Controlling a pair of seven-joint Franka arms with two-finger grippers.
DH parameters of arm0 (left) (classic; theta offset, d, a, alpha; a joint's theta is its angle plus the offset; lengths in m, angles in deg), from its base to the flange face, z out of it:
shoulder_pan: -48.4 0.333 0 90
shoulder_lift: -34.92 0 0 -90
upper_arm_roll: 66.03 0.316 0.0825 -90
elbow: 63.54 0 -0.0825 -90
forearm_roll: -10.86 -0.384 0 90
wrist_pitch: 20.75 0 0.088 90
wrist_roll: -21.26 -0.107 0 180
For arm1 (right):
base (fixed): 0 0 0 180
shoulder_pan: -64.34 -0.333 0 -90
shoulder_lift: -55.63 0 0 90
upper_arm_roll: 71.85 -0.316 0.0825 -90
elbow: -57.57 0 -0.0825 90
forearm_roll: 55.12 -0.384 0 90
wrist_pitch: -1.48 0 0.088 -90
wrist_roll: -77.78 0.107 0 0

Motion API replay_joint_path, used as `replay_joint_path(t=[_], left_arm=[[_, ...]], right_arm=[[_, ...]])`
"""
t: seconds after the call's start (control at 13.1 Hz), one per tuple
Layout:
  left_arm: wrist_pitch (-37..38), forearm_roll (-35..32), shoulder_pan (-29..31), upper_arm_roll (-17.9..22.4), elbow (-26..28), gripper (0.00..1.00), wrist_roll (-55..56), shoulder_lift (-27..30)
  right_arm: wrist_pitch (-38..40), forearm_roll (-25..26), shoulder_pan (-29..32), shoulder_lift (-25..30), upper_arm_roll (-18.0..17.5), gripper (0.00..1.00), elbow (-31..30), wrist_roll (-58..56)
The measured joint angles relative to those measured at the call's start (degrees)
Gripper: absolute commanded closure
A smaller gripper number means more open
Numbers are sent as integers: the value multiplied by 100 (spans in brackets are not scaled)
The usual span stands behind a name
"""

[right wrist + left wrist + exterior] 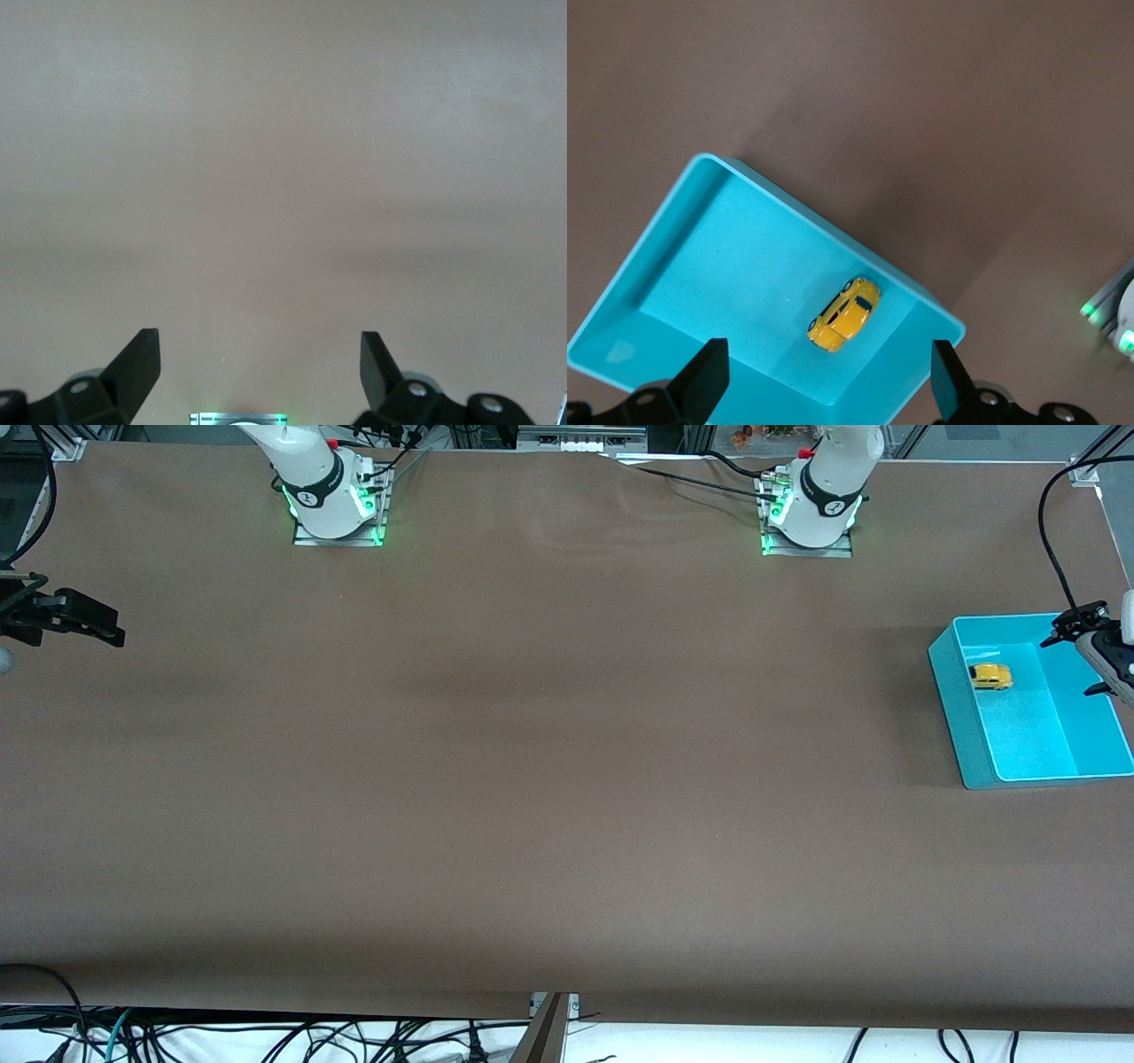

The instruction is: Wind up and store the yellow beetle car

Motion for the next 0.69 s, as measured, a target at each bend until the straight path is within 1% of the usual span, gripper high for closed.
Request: replay_joint_path(t=[0.08,0.23,0.38,0.54,0.69], left_arm=[[175,59,-189,-4,-172,0,700,14],[291,232,-552,-35,-379,0,2006,49],[403,294,-770,-256,-446,0,3251,101],[481,301,-938,-477,-457,0,4261,169],[570,303,-1071,-599,-495,0,4984,237]], right_arm=[[0,0,0,0,0,0,0,0],[0,0,0,-1,0,0,0,0],[0,0,0,-1,0,0,0,0],[0,0,0,-1,0,0,0,0],[0,0,0,-1,0,0,0,0]])
